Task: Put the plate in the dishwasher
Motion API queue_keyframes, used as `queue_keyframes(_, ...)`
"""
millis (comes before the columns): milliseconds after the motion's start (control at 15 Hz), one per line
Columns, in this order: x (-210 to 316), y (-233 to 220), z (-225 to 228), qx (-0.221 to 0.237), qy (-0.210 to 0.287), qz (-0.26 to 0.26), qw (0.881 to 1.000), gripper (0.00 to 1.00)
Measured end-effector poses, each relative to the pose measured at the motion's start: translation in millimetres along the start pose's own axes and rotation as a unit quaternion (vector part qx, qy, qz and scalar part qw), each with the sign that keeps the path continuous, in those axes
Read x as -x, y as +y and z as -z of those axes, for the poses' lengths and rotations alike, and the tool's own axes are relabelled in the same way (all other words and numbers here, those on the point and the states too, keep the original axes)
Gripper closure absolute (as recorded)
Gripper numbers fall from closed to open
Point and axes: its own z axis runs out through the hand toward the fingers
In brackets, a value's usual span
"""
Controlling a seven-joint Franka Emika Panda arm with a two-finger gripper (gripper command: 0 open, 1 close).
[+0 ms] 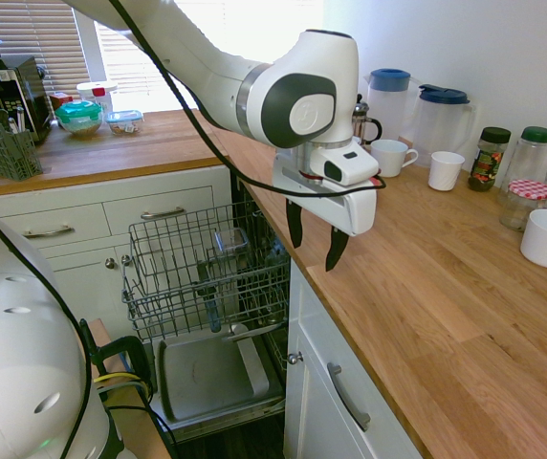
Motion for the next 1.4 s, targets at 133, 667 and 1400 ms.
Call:
queue_keyframes(133,1,-1,0,0.000,0.000,0.000,1.000,0.00)
queue_keyframes(667,-10,-72,27,-0.048,-0.008,-0.009,0.999,0.00)
queue_keyframes(1400,-86,-218,15,-0.127,-0.064,-0.055,0.988,0.00)
